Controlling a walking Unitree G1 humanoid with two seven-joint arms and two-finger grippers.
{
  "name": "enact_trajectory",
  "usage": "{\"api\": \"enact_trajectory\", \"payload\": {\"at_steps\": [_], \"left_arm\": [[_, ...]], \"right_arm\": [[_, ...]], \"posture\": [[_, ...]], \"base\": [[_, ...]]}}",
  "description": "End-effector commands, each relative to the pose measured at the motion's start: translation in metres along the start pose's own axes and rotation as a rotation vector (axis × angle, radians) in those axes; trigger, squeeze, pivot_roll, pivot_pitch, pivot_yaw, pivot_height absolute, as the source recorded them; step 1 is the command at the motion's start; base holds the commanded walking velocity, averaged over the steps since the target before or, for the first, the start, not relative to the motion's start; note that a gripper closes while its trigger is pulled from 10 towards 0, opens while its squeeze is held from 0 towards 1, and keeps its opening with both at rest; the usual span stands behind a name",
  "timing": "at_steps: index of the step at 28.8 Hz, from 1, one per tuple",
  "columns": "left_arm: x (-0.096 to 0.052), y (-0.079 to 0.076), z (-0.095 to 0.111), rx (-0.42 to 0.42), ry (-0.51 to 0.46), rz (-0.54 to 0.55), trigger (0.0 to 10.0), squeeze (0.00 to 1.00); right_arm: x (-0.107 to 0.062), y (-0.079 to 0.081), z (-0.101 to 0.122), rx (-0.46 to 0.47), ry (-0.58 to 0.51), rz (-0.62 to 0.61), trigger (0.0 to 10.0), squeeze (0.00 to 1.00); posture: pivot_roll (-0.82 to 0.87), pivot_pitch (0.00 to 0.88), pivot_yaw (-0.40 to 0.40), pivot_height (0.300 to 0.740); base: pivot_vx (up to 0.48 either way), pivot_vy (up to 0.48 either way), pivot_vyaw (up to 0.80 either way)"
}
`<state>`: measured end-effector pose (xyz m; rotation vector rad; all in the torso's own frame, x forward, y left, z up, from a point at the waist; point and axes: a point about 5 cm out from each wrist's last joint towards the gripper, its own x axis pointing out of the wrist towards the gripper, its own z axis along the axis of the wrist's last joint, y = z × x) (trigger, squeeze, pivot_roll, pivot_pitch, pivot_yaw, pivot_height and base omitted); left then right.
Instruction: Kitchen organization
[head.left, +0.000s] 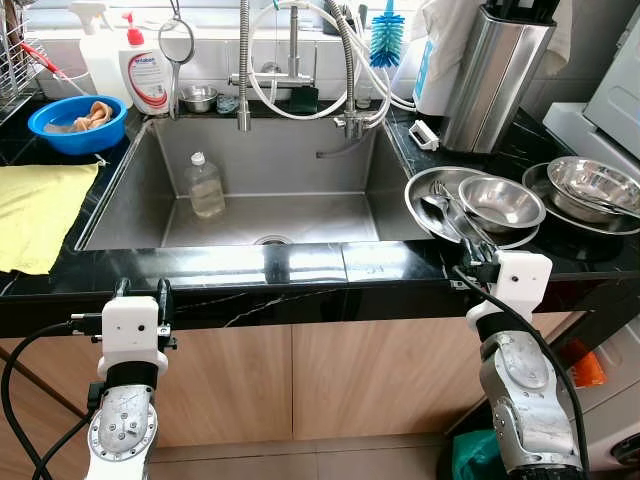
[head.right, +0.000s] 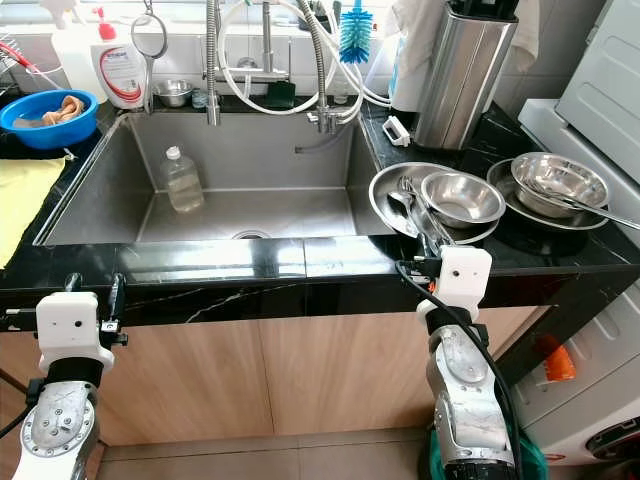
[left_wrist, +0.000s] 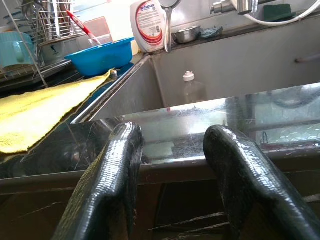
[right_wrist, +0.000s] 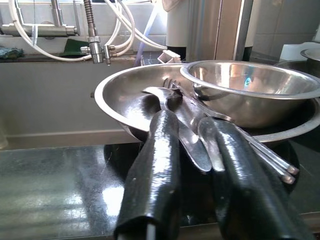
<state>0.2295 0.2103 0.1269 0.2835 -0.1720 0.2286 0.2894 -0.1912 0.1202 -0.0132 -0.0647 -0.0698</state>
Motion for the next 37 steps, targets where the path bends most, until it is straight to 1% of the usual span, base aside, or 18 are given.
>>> {"api": "enact_trajectory", "payload": {"at_steps": [1,13,16,21,22,23,24,30,33,35,37], "left_arm": [[-0.001,-0.001,0.0,0.014,0.0,-0.01,10.0,0.0],[-0.001,0.0,-0.001,0.015,0.001,-0.008,10.0,0.0],[0.0,0.001,0.0,0.018,-0.001,-0.004,10.0,0.0],[0.0,0.001,0.0,0.019,-0.002,-0.001,10.0,0.0],[0.0,0.001,0.0,0.019,-0.001,-0.003,10.0,0.0],[-0.001,0.001,0.0,0.019,-0.001,-0.003,10.0,0.0],[-0.001,0.001,-0.001,0.018,-0.001,-0.003,10.0,0.0],[-0.001,0.001,-0.001,0.015,-0.001,-0.002,10.0,0.0],[-0.001,0.001,-0.001,0.017,-0.002,-0.002,10.0,0.0],[-0.001,0.001,-0.001,0.018,0.0,-0.001,10.0,0.0],[-0.001,0.001,-0.001,0.018,0.0,-0.001,10.0,0.0]], "right_arm": [[0.001,-0.001,0.0,0.011,0.01,-0.004,0.0,0.0],[0.002,0.002,0.001,0.023,0.007,0.012,0.0,0.0],[0.003,0.009,0.009,0.05,-0.034,0.05,0.0,0.0],[0.005,0.015,0.017,0.071,-0.075,0.079,0.0,0.0],[0.006,0.016,0.019,0.069,-0.079,0.083,1.8,0.0],[0.006,0.016,0.019,0.065,-0.081,0.086,1.8,0.0],[0.006,0.017,0.02,0.061,-0.082,0.087,10.0,0.0],[0.008,0.016,0.026,0.052,-0.106,0.08,10.0,0.0],[0.01,0.015,0.033,0.034,-0.137,0.074,10.0,0.0],[0.012,0.021,0.045,0.032,-0.178,0.1,10.0,0.0],[0.013,0.024,0.049,0.029,-0.192,0.116,10.0,0.0]], "posture": [[-0.05,0.0,-0.065,0.74],[-0.05,0.0,-0.065,0.74],[-0.05,0.0,-0.065,0.74],[-0.05,0.0,-0.065,0.74],[-0.05,0.0,-0.065,0.74],[-0.05,0.0,-0.065,0.74],[-0.05,0.0,-0.065,0.74],[-0.05,0.0,-0.067,0.74],[-0.05,0.0,-0.066,0.74],[-0.05,0.0,-0.065,0.74],[-0.05,0.0,-0.065,0.74]], "base": [[0.0,0.0,0.0],[0.0,0.0,0.0],[0.0,0.0,0.0],[0.0,0.0,0.0],[0.0,0.0,0.0],[0.0,0.0,0.0],[0.0,0.0,0.0],[0.0,0.0,0.0],[0.0,0.0,0.0],[0.0,0.0,0.0],[0.0,0.0,0.0]]}}
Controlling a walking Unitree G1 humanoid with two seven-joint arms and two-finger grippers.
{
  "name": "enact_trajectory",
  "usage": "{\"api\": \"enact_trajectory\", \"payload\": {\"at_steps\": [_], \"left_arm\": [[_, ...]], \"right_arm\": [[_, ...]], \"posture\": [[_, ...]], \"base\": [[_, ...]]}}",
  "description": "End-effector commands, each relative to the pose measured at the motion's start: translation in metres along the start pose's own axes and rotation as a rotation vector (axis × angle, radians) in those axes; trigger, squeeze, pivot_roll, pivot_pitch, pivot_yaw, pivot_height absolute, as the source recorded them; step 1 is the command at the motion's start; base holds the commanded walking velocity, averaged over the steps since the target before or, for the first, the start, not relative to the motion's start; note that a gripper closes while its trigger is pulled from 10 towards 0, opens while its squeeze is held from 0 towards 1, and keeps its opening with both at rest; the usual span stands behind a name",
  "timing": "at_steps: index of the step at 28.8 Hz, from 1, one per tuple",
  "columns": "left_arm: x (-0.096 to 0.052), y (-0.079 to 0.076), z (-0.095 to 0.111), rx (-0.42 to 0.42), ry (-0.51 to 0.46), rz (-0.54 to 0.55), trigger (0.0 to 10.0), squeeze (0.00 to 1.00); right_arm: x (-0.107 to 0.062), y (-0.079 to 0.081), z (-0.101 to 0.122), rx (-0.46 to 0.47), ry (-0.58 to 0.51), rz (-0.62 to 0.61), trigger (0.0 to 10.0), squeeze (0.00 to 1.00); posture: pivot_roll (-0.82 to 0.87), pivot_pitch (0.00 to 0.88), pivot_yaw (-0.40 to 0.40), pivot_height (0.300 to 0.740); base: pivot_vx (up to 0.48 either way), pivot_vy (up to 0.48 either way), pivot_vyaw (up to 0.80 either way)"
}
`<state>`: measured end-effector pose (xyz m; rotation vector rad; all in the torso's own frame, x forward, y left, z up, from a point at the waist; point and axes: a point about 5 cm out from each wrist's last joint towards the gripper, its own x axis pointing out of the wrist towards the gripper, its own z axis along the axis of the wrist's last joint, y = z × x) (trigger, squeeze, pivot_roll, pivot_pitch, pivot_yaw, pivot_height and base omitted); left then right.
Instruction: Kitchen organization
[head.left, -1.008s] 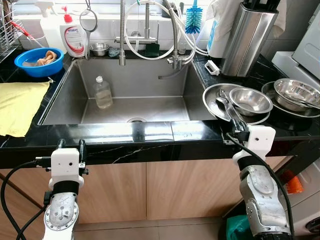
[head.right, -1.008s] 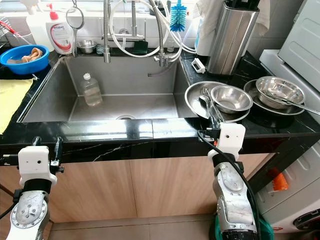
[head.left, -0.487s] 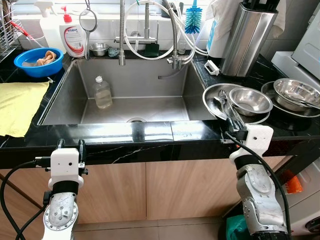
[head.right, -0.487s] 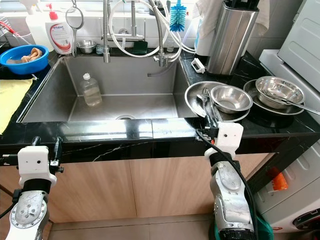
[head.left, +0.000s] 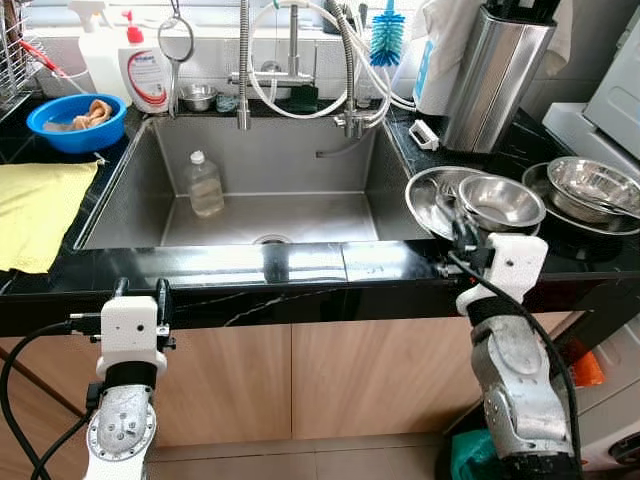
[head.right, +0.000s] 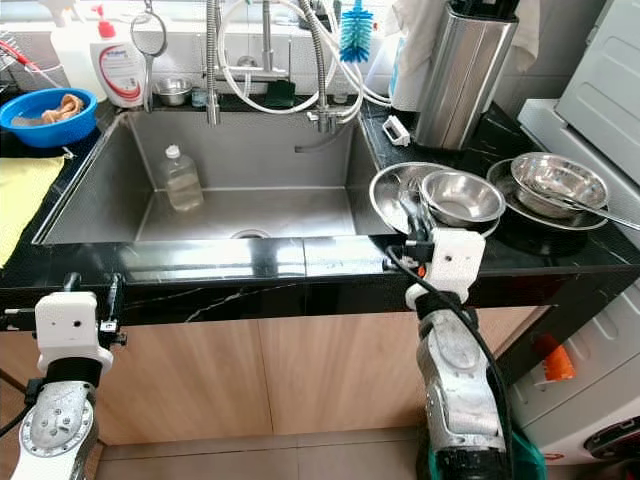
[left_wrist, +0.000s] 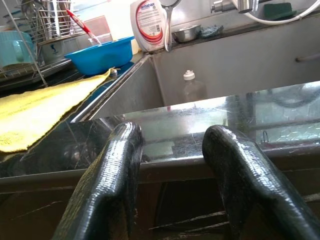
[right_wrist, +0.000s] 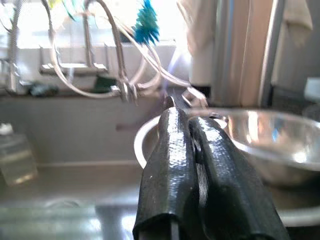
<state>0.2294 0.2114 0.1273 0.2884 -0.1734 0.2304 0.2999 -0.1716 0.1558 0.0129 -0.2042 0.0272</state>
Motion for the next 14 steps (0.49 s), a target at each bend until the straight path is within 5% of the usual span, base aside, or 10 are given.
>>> {"api": "enact_trajectory", "payload": {"at_steps": [1,14], "left_arm": [[-0.0008,0.0002,-0.001,0.014,0.002,-0.003,10.0,0.0],[-0.0012,0.0001,-0.0019,0.014,0.005,-0.003,10.0,0.0]], "right_arm": [[0.0054,0.0061,0.0159,0.0,-0.062,0.026,10.0,0.0],[0.0081,0.0091,0.0203,0.017,-0.066,0.039,10.0,0.0]], "posture": [[-0.05,0.0,-0.065,0.74],[-0.05,0.0,-0.065,0.74]], "base": [[0.0,0.0,0.0],[0.0,0.0,0.0]]}}
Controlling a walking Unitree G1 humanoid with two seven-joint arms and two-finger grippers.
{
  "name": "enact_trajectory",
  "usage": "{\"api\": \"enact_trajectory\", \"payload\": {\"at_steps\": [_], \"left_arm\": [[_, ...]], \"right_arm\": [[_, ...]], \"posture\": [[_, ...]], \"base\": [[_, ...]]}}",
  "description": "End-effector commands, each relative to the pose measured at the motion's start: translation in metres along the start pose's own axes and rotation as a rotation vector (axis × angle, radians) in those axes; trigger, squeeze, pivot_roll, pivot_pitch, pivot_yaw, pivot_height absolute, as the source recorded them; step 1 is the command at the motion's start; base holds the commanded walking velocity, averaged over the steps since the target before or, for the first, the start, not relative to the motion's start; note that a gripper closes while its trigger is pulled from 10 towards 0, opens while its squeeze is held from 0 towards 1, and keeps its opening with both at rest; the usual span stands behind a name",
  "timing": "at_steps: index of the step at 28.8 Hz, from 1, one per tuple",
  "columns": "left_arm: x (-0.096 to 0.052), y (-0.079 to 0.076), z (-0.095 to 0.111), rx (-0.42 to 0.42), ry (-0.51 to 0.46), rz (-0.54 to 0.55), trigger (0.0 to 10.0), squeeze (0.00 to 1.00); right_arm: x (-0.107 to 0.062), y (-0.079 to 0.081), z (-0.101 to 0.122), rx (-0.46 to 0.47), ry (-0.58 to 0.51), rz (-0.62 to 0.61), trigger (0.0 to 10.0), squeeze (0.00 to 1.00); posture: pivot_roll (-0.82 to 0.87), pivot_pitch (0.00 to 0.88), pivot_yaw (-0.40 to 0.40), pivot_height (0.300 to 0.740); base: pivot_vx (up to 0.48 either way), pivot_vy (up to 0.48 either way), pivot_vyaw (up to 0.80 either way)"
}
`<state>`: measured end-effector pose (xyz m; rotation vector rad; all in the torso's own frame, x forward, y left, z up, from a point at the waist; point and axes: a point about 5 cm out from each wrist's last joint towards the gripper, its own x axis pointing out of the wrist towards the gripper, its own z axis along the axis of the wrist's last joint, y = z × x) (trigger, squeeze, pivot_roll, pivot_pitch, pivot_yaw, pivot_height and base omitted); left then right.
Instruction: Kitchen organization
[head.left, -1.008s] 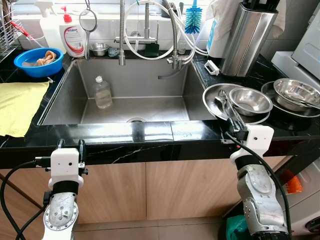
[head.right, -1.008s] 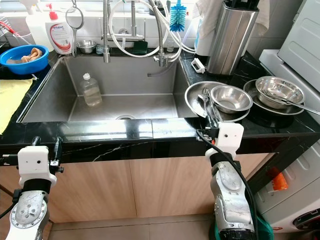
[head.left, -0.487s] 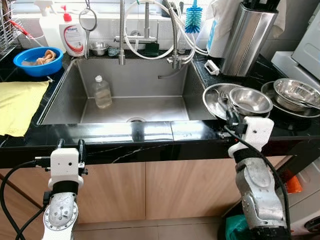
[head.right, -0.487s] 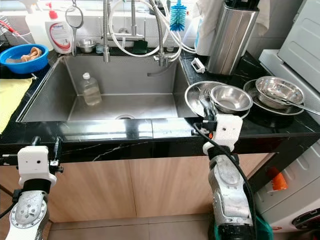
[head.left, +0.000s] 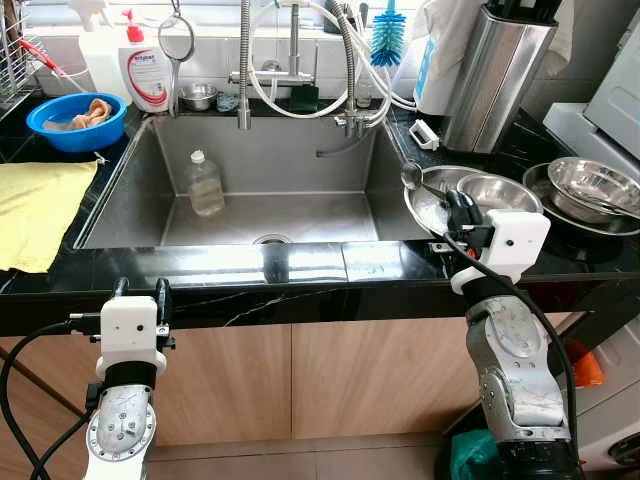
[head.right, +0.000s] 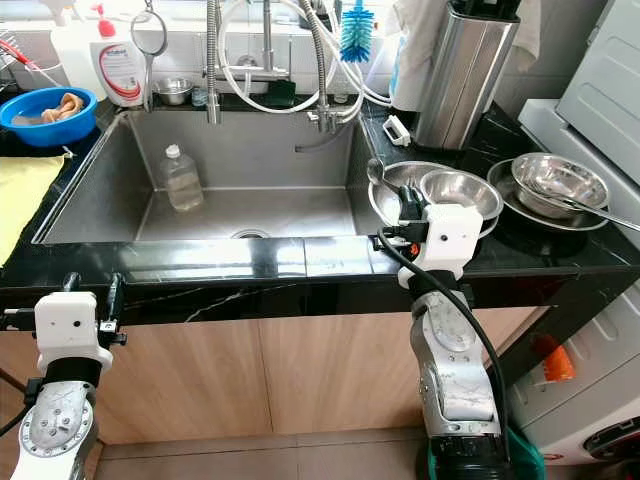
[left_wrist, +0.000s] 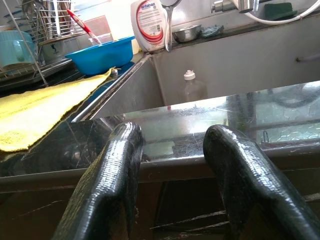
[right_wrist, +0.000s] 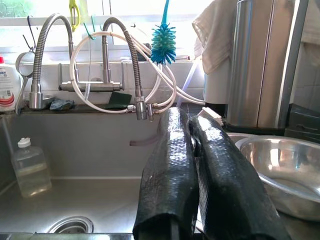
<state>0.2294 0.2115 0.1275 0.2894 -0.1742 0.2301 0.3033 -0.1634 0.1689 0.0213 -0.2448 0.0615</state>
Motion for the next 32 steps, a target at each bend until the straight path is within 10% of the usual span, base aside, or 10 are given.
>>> {"api": "enact_trajectory", "payload": {"at_steps": [1,10,11,12,28,29,32], "left_arm": [[-0.001,0.0,-0.002,0.012,0.007,-0.003,10.0,0.0],[-0.002,-0.001,-0.003,0.01,0.007,-0.004,10.0,0.0],[-0.002,-0.001,-0.003,0.009,0.007,-0.004,10.0,0.0],[-0.002,-0.001,-0.003,0.01,0.007,-0.005,10.0,0.0],[-0.001,-0.001,-0.002,0.008,0.004,-0.002,10.0,0.0],[-0.001,-0.001,-0.002,0.009,0.005,-0.002,10.0,0.0],[0.0,-0.001,-0.002,0.009,0.005,-0.001,10.0,0.0]], "right_arm": [[0.002,0.0,0.008,0.012,-0.022,-0.003,10.0,0.0],[0.004,-0.001,0.006,0.038,-0.007,-0.002,10.0,0.0],[0.005,0.0,0.006,0.039,-0.007,0.005,3.6,0.0],[0.005,0.0,0.007,0.046,-0.008,0.01,0.0,0.0],[0.012,0.003,0.012,0.035,-0.016,0.096,0.0,0.0],[0.015,0.002,0.011,0.002,-0.008,0.107,10.0,0.0],[0.026,-0.001,0.008,-0.032,0.033,0.115,10.0,0.0]], "posture": [[-0.05,0.0,-0.065,0.74],[-0.05,0.0,-0.063,0.74],[-0.05,0.0,-0.063,0.74],[-0.05,0.0,-0.063,0.74],[-0.05,0.0,-0.06,0.74],[-0.05,0.0,-0.06,0.74],[-0.05,0.0,-0.059,0.74]], "base": [[0.0,0.0,0.0],[0.0,0.0,0.0],[0.0,0.0,0.0],[0.0,0.0,0.0],[0.0,0.0,0.0],[0.0,0.0,0.0],[0.0,0.0,0.0]]}}
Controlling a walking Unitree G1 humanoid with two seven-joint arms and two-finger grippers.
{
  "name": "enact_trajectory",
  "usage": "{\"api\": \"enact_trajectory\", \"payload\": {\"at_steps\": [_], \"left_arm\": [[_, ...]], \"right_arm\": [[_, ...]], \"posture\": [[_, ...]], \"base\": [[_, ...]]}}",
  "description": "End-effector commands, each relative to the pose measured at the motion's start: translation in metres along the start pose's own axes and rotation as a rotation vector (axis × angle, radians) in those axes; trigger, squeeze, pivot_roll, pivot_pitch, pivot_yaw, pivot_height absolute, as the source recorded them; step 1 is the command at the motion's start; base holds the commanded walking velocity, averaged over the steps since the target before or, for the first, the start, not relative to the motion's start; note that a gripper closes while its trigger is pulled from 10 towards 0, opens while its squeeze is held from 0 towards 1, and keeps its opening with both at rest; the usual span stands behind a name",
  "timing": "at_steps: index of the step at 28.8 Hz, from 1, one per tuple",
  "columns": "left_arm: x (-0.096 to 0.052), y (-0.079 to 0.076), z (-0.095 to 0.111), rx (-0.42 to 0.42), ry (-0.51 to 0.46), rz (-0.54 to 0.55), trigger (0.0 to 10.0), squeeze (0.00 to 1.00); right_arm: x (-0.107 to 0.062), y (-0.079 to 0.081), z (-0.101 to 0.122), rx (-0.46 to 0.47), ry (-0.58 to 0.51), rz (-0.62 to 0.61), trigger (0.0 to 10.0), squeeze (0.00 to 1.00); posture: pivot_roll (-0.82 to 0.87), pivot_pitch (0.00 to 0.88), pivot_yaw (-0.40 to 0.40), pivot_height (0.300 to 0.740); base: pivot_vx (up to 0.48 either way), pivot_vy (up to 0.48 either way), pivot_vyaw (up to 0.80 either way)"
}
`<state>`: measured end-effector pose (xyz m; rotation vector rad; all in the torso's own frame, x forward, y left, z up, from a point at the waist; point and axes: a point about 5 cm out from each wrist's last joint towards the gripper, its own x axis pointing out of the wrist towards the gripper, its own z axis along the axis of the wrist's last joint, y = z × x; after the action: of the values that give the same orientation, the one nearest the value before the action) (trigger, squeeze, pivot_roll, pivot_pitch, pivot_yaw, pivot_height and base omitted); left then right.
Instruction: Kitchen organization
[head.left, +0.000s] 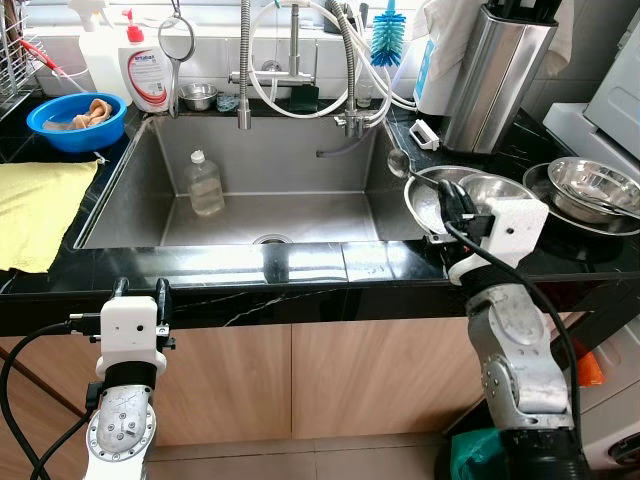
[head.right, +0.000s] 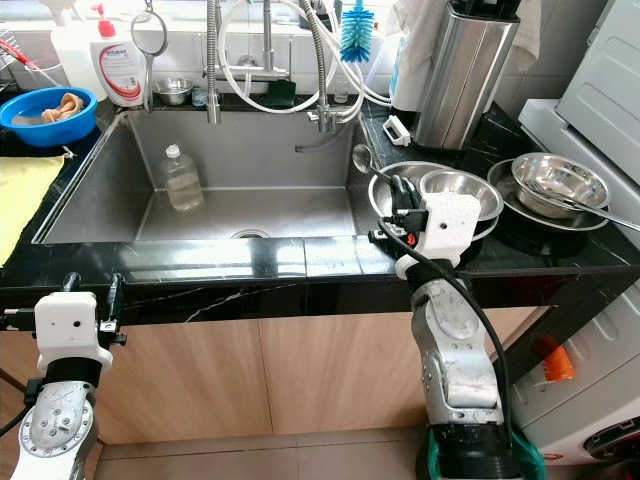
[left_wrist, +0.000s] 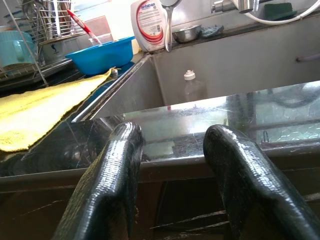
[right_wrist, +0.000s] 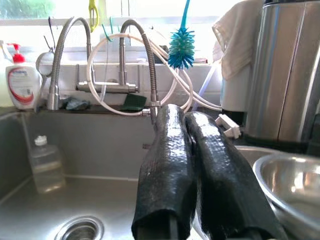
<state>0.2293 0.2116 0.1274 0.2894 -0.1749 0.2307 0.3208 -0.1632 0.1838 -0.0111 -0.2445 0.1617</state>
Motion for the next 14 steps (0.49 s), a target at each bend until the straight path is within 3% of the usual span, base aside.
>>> {"api": "enact_trajectory", "payload": {"at_steps": [1,7,14], "left_arm": [[0.0,-0.001,-0.002,0.009,0.006,-0.002,10.0,0.0],[0.007,-0.007,0.0,0.0,-0.012,-0.012,10.0,0.0],[0.013,-0.012,0.007,-0.014,-0.046,-0.022,10.0,0.0]], "right_arm": [[0.006,-0.001,-0.002,-0.011,0.031,0.012,10.0,0.0],[0.038,0.023,-0.01,-0.075,0.13,0.215,10.0,0.0],[0.06,0.039,-0.027,-0.087,0.228,0.234,10.0,0.0]], "posture": [[-0.05,0.0,-0.059,0.74],[-0.04,0.0,-0.06,0.74],[-0.02,0.0,-0.066,0.74]], "base": [[0.0,0.0,0.0],[0.0,0.0,0.0],[0.0,0.0,0.0]]}}
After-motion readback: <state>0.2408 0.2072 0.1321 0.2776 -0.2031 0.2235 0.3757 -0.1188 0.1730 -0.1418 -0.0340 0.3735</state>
